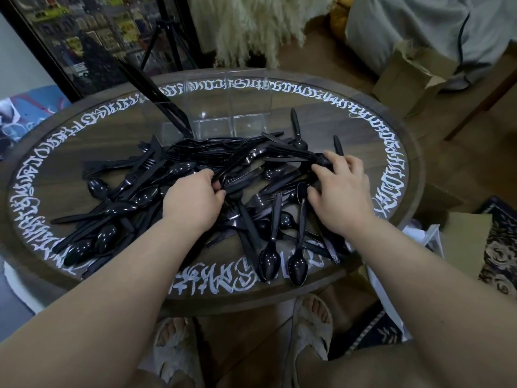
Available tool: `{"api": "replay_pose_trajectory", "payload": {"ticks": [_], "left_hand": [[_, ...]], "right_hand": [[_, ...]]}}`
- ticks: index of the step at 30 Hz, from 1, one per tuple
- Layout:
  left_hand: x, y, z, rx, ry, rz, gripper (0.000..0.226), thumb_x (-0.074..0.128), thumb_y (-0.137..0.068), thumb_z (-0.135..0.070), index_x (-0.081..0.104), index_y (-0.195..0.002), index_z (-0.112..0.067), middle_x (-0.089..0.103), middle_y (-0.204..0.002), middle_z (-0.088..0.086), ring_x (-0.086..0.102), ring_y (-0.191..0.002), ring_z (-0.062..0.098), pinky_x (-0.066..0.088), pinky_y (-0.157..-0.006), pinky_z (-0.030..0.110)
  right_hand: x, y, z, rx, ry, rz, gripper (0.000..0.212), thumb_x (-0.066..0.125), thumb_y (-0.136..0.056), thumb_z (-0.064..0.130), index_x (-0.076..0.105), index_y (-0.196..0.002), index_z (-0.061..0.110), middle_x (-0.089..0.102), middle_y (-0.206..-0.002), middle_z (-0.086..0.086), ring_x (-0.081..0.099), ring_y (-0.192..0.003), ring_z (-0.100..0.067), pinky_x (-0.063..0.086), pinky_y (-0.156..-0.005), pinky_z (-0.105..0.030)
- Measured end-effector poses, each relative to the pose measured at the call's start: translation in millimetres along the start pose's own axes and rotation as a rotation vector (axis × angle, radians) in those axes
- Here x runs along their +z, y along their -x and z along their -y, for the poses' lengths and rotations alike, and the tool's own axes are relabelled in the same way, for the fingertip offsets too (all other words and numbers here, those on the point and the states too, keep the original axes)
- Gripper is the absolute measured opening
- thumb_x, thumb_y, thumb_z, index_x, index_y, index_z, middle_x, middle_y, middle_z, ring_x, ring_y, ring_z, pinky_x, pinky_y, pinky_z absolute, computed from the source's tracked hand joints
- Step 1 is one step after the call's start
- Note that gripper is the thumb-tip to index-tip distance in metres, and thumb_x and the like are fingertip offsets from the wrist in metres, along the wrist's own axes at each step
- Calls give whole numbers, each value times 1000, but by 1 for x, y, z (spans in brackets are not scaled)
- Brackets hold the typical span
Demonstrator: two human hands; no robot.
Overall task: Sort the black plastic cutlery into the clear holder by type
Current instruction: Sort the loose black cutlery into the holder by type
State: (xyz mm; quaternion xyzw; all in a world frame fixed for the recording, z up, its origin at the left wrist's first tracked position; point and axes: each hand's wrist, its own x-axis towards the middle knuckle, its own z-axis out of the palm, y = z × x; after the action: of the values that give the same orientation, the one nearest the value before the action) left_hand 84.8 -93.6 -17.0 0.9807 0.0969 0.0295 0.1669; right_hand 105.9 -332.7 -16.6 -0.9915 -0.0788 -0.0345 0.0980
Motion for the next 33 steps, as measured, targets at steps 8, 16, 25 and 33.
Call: {"api": "replay_pose_trajectory", "payload": {"ticks": [8, 16, 25, 33], "left_hand": [[-3, 13, -34, 254, 28, 53, 20, 61, -86, -43, 59, -87, -24, 52, -70, -10, 56, -75, 18, 45, -65, 31], [6, 10, -48, 154, -122, 174, 53, 58, -84, -59, 58, -123, -23, 65, -112, 0, 60, -103, 23, 45, -73, 30], [13, 7, -47, 124, -26, 48, 37, 53, -94, -39, 56, -124, -19, 64, -106, 5, 59, -99, 28, 46, -77, 34], [0, 12, -32, 132, 134, -43, 18, 61, -90, -29, 60, -99, -14, 52, -70, -7, 54, -75, 19, 41, -67, 31]], "right_hand": [[-9, 6, -15, -19, -93, -131, 33, 69, -81, 31, 68, -110, 17, 52, -111, -6, 40, -111, -31, 41, -94, -44], [-14, 17, -33, 89, -26, 141, 75, 58, -80, 59, 40, -142, 21, 41, -133, -3, 29, -125, -28, 32, -105, -39], [-13, 20, -36, 21, -80, 173, 77, 59, -83, 55, 30, -148, 25, 28, -154, 1, 22, -134, -27, 27, -108, -38], [-14, 21, -8, -307, -69, 283, 65, 62, -74, 66, 50, -133, 41, 29, -150, 6, 20, -132, -25, 25, -108, -42]]}}
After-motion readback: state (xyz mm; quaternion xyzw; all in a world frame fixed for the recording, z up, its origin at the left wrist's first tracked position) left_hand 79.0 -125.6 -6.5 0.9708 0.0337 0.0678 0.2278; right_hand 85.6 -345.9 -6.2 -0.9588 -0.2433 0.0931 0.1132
